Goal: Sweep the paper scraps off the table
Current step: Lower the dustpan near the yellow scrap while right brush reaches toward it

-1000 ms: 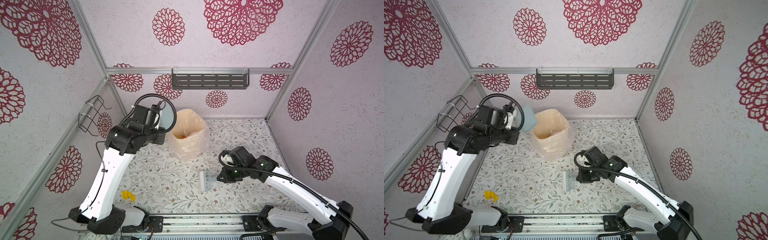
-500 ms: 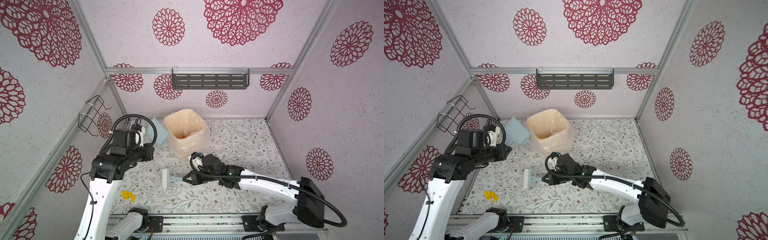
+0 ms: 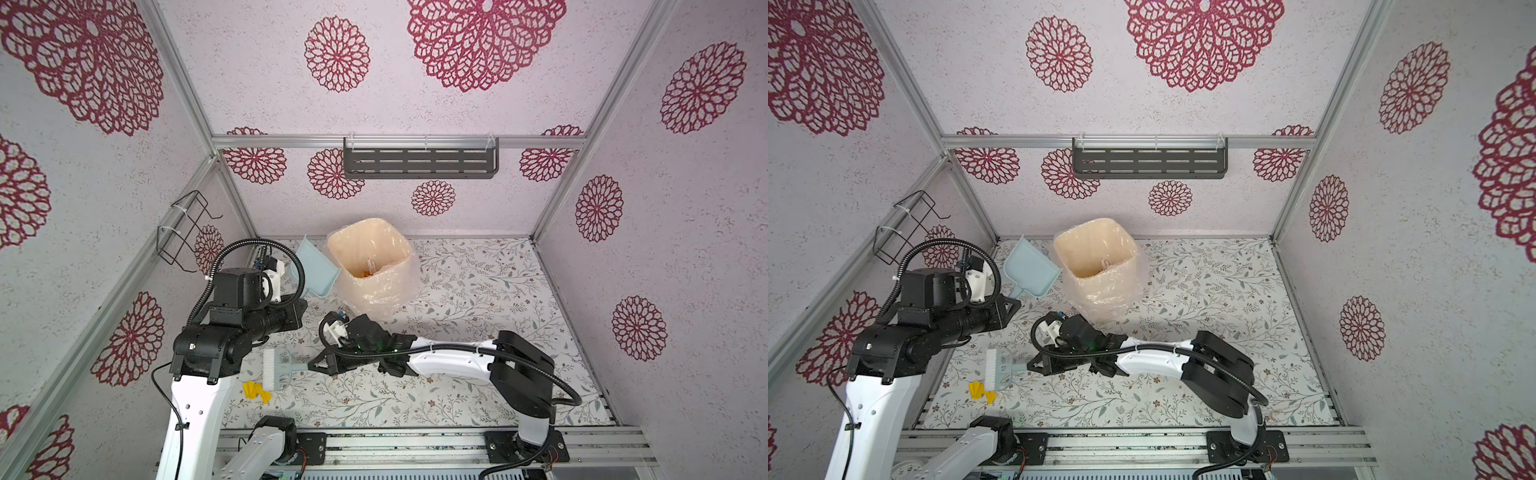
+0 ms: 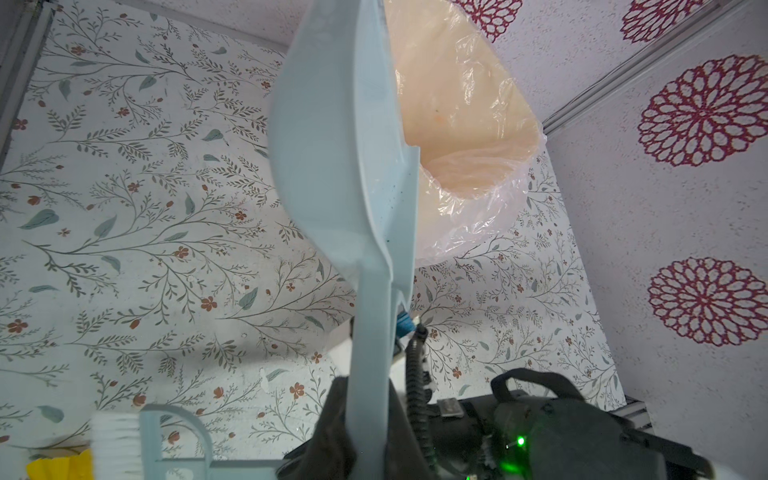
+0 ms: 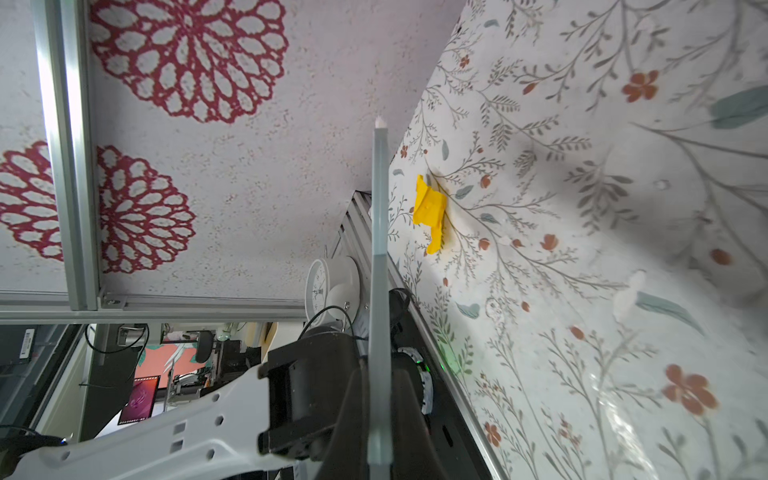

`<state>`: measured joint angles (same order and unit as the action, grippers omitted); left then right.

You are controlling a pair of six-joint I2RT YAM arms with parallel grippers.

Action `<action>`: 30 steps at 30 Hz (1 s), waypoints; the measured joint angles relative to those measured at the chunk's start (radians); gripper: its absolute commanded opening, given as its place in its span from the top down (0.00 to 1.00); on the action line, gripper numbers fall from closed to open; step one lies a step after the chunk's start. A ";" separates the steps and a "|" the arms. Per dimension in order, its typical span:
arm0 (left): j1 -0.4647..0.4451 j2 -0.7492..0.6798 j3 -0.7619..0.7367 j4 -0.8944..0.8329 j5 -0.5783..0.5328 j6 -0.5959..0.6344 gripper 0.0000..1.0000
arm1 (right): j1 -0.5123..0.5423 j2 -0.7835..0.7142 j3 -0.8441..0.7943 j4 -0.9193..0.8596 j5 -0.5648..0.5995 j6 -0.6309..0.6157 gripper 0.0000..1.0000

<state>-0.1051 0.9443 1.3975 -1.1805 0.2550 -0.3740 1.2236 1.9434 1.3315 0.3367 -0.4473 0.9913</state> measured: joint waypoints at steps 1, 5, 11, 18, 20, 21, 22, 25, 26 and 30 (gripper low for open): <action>0.001 -0.002 0.000 0.000 0.002 0.000 1.00 | 0.009 0.026 0.017 0.014 -0.005 0.013 1.00; 0.006 -0.013 -0.005 0.001 0.014 0.000 1.00 | 0.034 0.122 0.074 0.077 -0.030 0.071 1.00; 0.010 -0.031 -0.036 -0.005 0.032 0.005 1.00 | 0.043 0.250 0.172 0.140 -0.051 0.157 1.00; 0.024 -0.032 -0.043 -0.014 0.049 0.016 1.00 | 0.043 0.388 0.341 0.121 -0.043 0.233 1.00; 0.026 -0.035 -0.044 -0.013 0.052 0.019 1.00 | 0.043 0.419 0.391 0.091 -0.037 0.244 1.00; 0.027 -0.037 -0.045 -0.013 0.053 0.019 1.00 | 0.043 0.434 0.416 0.071 -0.034 0.250 1.00; 0.027 -0.040 -0.047 -0.013 0.055 0.019 1.00 | 0.043 0.448 0.441 0.051 -0.028 0.259 1.00; 0.029 -0.047 -0.057 -0.013 0.059 0.019 1.00 | 0.043 0.473 0.486 0.005 -0.022 0.278 1.00; 0.029 -0.048 -0.058 -0.013 0.059 0.019 1.00 | 0.043 0.477 0.492 -0.006 -0.018 0.285 1.00; 0.030 -0.050 -0.059 -0.014 0.060 0.019 1.00 | 0.042 0.478 0.485 -0.051 0.001 0.310 1.00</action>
<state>-0.0753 0.8948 1.3388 -1.1946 0.3145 -0.3550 1.2652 2.4214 1.8164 0.2855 -0.4465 1.3010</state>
